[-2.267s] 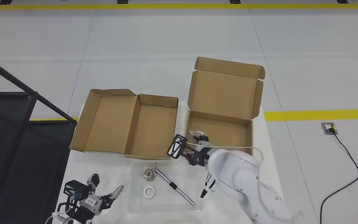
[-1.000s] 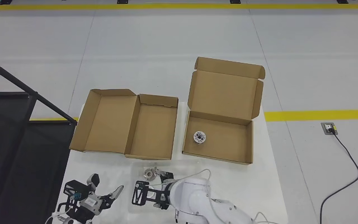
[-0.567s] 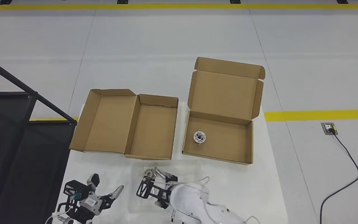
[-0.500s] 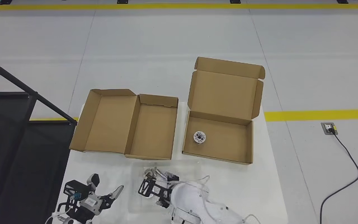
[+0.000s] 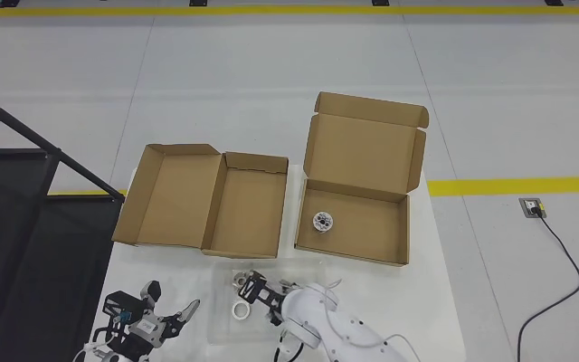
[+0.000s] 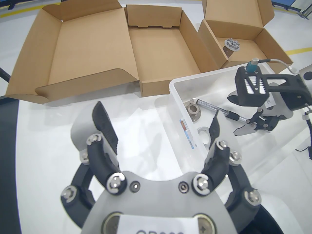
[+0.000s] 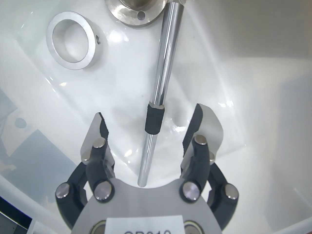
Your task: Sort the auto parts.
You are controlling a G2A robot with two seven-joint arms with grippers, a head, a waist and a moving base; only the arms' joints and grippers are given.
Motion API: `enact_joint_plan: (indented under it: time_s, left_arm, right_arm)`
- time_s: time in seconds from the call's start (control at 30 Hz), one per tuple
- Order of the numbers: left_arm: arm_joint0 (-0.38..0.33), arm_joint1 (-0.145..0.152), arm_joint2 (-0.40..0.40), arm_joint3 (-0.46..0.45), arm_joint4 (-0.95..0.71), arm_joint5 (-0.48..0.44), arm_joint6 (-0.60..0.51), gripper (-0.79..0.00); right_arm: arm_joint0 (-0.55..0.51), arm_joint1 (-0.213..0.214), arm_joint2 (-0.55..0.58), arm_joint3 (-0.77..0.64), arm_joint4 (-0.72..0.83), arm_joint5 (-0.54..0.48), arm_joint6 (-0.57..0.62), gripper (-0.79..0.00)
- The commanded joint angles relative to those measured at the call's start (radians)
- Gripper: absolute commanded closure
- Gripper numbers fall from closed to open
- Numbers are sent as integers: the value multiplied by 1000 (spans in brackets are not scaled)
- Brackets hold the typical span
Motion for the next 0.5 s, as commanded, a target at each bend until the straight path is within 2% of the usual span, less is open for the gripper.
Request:
enact_joint_plan:
  time_s: [0.0, 0.17, 0.27, 0.3, 0.47]
  left_arm:
    - [0, 0, 0, 0, 0, 0, 0, -785]
    - [0, 0, 0, 0, 0, 0, 0, -785]
    - [0, 0, 0, 0, 0, 0, 0, -785]
    - [0, 0, 0, 0, 0, 0, 0, -785]
    - [0, 0, 0, 0, 0, 0, 0, -785]
  right_arm:
    - [5, -6, -4, 11, -5, 11, 4, -566]
    - [17, -20, -7, 31, -12, 29, 13, -520]
    - [19, -26, -6, 37, -15, 30, 16, -449]
    - [19, -28, -5, 38, -16, 31, 19, -394]
    - [16, -34, -3, 34, -29, 35, 31, -354]
